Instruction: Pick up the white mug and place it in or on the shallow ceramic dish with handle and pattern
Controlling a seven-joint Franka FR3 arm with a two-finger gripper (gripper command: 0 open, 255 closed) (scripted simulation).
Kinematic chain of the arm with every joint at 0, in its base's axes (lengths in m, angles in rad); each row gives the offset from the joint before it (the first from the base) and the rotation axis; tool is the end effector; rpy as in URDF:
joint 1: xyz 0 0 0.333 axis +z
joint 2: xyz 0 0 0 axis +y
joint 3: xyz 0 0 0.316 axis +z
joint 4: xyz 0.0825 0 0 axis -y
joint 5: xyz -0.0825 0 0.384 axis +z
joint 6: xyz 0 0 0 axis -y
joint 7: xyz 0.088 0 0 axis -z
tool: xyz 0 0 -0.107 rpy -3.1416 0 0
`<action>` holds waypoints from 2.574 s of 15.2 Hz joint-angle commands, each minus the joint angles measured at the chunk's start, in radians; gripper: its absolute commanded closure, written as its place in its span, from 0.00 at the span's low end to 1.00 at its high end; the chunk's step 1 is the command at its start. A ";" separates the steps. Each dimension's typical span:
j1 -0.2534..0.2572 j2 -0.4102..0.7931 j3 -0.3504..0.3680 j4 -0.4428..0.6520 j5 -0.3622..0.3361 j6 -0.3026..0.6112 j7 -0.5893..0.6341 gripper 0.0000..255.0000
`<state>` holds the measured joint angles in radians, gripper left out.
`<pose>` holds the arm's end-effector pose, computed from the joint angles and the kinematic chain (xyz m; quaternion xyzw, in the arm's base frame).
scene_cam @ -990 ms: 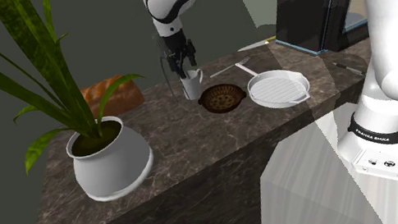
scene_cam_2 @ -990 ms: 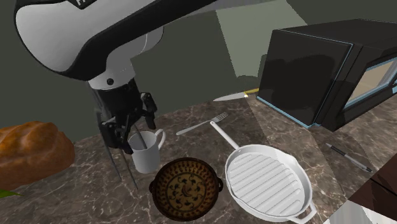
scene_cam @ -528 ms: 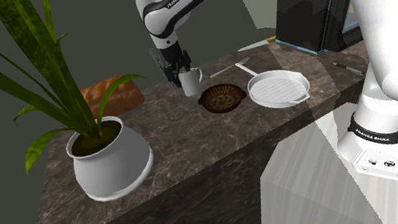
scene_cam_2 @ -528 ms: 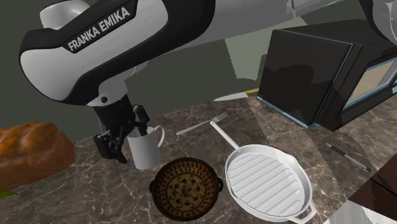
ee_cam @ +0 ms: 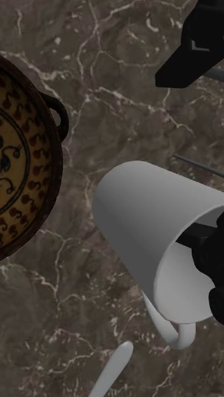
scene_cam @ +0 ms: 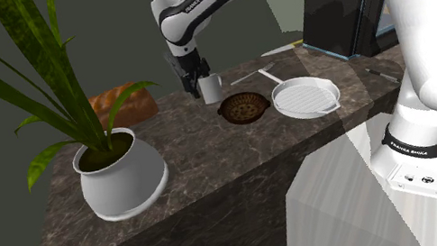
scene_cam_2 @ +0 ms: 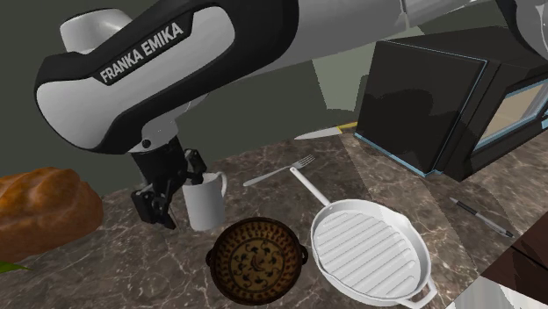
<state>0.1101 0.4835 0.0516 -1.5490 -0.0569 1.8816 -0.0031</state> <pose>0.6641 0.0994 0.3586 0.9930 0.0907 -0.0736 0.0201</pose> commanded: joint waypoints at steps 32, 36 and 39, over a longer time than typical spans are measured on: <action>0.002 -0.044 0.003 0.178 0.006 -0.239 -0.009 1.00; 0.002 -0.095 0.004 0.145 0.008 -0.258 -0.008 1.00; 0.000 -0.235 0.008 -0.044 0.015 -0.209 -0.004 1.00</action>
<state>0.1114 0.3024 0.0583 -1.5189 -0.0442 1.6518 -0.0080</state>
